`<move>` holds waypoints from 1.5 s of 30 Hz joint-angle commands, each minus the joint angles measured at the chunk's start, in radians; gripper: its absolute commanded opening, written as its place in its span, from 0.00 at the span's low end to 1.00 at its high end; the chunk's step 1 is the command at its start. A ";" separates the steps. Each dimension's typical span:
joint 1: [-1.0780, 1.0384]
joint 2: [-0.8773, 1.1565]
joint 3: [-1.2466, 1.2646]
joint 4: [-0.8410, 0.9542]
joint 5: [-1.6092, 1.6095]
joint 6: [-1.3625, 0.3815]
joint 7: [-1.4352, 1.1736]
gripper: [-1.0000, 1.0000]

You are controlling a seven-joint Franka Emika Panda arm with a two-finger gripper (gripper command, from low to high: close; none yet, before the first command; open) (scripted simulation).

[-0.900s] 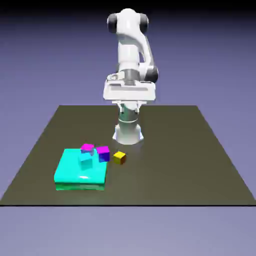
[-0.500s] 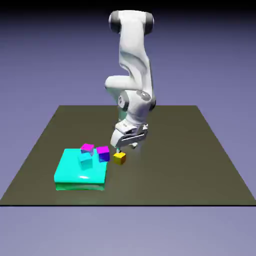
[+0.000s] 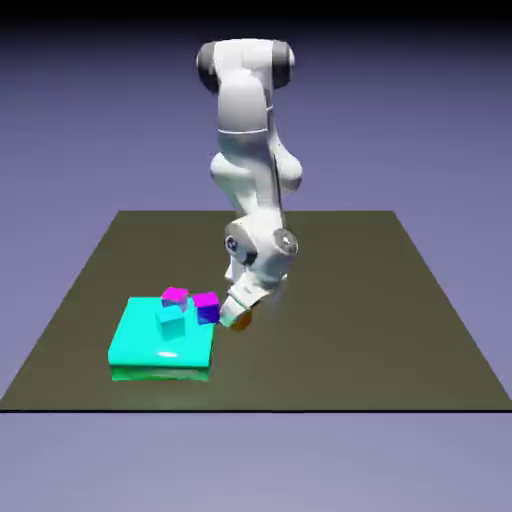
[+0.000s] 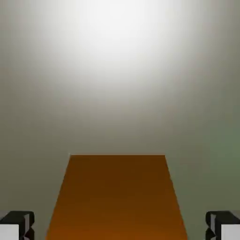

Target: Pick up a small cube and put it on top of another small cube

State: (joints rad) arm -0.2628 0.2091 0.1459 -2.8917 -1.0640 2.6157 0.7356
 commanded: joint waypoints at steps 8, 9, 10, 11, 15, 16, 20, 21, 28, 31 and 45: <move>0.005 -0.226 0.127 -0.053 0.347 -0.097 -0.249 0.00; 0.005 -0.254 0.143 -0.059 0.391 -0.109 -0.281 0.00; 0.006 -0.282 0.159 -0.066 0.434 -0.121 -0.312 0.00; 0.006 -0.303 0.171 -0.071 0.467 -0.130 -0.335 0.00; 0.082 -0.314 0.157 0.014 0.528 -0.156 -0.396 0.00; 0.097 -0.304 0.122 0.051 0.547 -0.185 -0.398 0.00; 0.154 -0.263 -0.016 0.196 0.621 -0.301 -0.405 0.00; 0.169 -0.253 -0.050 0.232 0.639 -0.330 -0.407 0.00; 0.258 -0.178 -0.295 0.476 0.761 -0.532 -0.410 0.00; 0.280 -0.141 -0.404 0.568 0.802 -0.619 -0.396 0.00; 0.299 -0.040 -0.552 0.612 0.864 -0.601 -0.384 1.00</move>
